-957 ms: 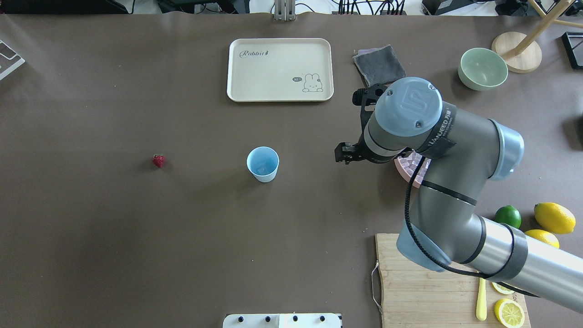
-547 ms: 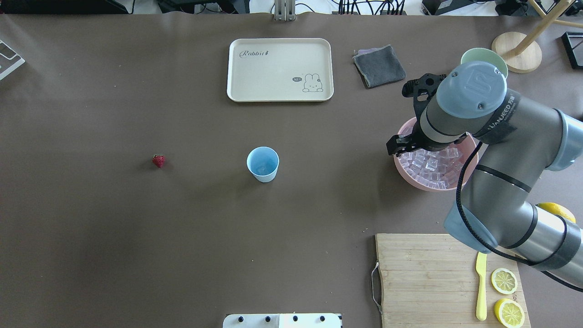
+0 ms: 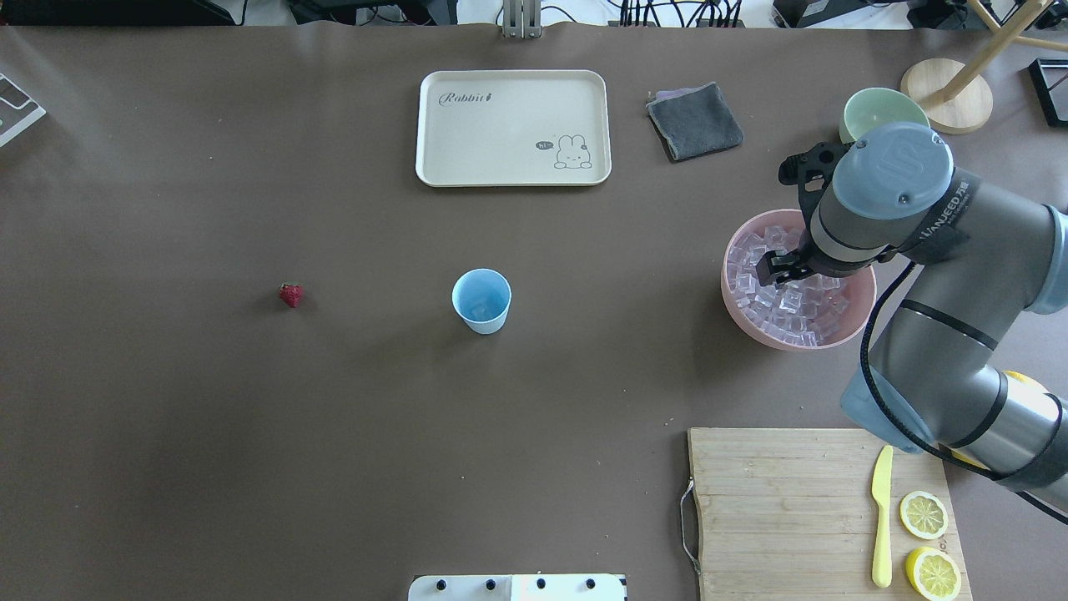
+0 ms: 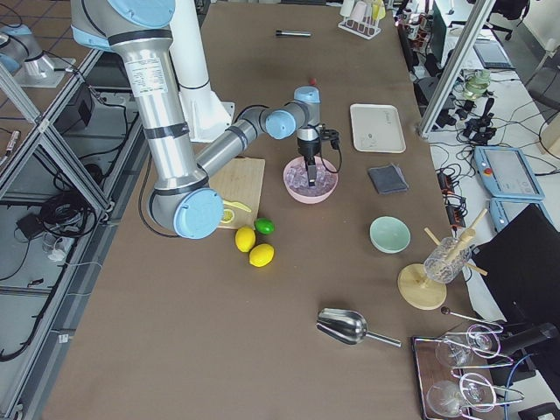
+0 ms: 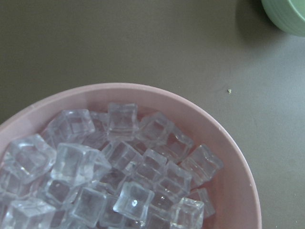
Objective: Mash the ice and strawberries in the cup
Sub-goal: 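Grasp another ice cube in the pink bowl with the right gripper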
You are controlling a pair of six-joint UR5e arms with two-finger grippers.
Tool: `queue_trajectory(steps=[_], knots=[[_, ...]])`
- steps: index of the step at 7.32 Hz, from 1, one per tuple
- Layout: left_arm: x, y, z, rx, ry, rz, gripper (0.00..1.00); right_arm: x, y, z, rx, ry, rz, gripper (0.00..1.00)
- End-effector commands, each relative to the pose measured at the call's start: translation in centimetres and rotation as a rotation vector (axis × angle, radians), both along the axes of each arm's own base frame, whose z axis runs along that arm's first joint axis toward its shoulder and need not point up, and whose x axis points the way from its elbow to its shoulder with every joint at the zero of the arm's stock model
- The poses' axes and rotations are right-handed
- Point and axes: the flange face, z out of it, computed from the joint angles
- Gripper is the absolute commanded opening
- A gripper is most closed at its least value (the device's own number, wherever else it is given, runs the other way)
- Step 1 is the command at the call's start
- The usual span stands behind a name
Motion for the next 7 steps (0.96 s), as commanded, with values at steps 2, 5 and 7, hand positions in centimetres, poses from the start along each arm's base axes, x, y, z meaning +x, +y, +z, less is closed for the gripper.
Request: queue_trajectory(steps=[2, 5, 7], knots=[[0.0, 0.0, 0.3, -0.005, 0.001, 0.001, 0.99, -0.5, -0.2, 0.7, -0.003, 0.062, -0.024, 0.63], [0.0, 0.0, 0.3, -0.005, 0.001, 0.001, 0.99, -1.4, -0.1, 1.5, -0.003, 0.083, -0.037, 0.55], [0.0, 0.1, 0.4, -0.007, 0.001, 0.002, 0.99, -2.1, 0.2, 2.0, 0.007, 0.102, -0.058, 0.55]])
